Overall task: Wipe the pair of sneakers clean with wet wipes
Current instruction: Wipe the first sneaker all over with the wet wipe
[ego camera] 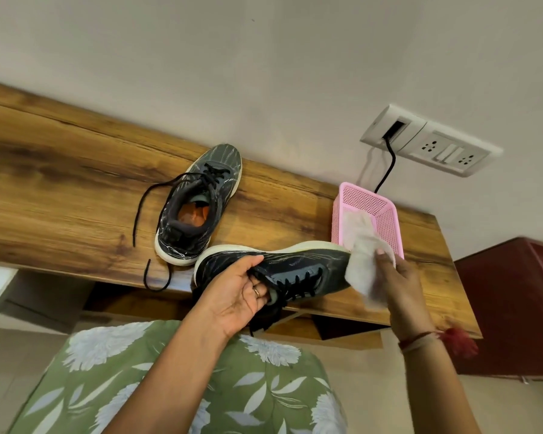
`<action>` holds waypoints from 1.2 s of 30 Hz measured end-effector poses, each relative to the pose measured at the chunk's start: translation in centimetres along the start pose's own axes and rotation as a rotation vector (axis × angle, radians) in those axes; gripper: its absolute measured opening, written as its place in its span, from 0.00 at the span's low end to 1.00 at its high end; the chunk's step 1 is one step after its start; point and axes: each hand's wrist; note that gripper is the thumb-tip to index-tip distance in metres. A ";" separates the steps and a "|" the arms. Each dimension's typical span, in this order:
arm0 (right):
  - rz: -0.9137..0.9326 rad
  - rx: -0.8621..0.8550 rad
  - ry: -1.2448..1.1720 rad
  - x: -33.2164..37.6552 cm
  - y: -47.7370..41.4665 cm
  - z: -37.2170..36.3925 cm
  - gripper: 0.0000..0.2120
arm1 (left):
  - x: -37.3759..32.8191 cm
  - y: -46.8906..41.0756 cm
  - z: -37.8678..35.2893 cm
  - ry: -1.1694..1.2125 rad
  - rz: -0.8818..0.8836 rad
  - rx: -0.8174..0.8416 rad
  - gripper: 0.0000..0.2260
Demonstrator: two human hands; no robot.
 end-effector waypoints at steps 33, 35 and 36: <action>0.308 0.306 0.200 0.3 2.4 2.4 0.15 | 0.2 -1.0 0.3 0.013 0.000 -0.020 0.13; 0.564 0.451 0.569 0.5 2.5 2.9 0.17 | 0.1 -1.1 0.3 0.009 -0.004 -0.021 0.13; 0.589 0.456 0.663 0.6 2.5 3.1 0.17 | 0.1 -1.0 0.3 0.005 -0.005 -0.021 0.12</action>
Point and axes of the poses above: each hand's wrist, its own y-axis away from the middle knuckle, its own z-axis out of the back of the hand, x = y × z, and after that the axes turned 12 degrees about -x, right-handed
